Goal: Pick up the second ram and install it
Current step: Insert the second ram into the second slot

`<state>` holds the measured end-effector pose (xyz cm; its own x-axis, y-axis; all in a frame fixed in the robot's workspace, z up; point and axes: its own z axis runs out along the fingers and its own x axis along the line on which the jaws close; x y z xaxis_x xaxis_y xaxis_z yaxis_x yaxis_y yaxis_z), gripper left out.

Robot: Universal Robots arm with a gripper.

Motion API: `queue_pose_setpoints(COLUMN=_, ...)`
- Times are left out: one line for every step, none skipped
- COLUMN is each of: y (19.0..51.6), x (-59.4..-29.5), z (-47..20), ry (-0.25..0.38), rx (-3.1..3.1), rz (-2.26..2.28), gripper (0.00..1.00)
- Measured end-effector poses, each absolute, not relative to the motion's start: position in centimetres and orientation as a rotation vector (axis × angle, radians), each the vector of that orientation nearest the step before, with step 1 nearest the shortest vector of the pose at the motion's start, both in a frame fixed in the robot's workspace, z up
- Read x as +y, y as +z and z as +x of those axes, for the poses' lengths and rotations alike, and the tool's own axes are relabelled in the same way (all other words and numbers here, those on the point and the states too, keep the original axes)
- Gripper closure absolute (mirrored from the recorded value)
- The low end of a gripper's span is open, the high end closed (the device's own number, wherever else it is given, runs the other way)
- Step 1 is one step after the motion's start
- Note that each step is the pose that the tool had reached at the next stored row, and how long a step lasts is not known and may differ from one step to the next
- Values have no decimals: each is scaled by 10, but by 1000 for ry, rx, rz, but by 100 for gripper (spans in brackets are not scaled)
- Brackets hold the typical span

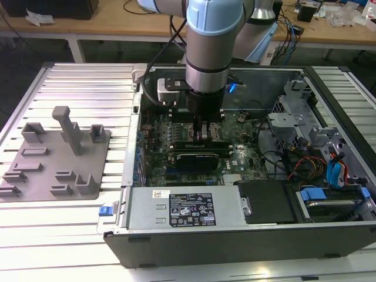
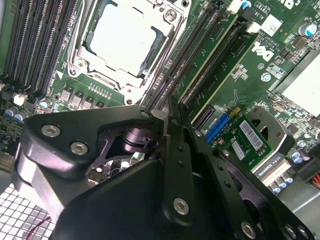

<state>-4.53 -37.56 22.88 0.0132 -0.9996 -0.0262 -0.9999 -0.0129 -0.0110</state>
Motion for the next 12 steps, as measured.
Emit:
queue_pose_setpoints(y=229, x=-376, z=-45, ry=17, rx=2188, rz=-2217, gripper=91)
queue_pose_setpoints(y=228, x=-376, z=-45, ry=17, rx=2188, rz=-2217, gripper=91)
queue_pose_setpoints(y=228, x=-376, z=-45, ry=17, rx=2188, rz=-2217, gripper=91)
queue_pose_setpoints(y=228, x=-376, z=-45, ry=17, rx=2188, rz=-2217, gripper=91)
queue_pose_setpoints(y=228, x=-376, z=-45, ry=17, rx=2188, rz=-2217, gripper=91)
queue_pose_setpoints(y=227, x=-376, z=-45, ry=17, rx=2188, rz=-2217, gripper=91)
queue_pose_setpoints(y=227, x=-376, z=-45, ry=17, rx=2188, rz=-2217, gripper=91)
queue_pose_setpoints(y=227, x=-376, z=-45, ry=17, rx=2188, rz=-2217, gripper=91)
queue_pose_setpoints(y=227, x=-375, z=-45, ry=17, rx=2187, rz=-2217, gripper=89)
queue_pose_setpoints(y=227, x=-375, z=-45, ry=17, rx=2188, rz=-2217, gripper=83)
queue_pose_setpoints(y=227, x=-376, z=-45, ry=17, rx=2188, rz=-2217, gripper=83)
queue_pose_setpoints(y=227, x=-376, z=-45, ry=17, rx=2188, rz=-2217, gripper=83)
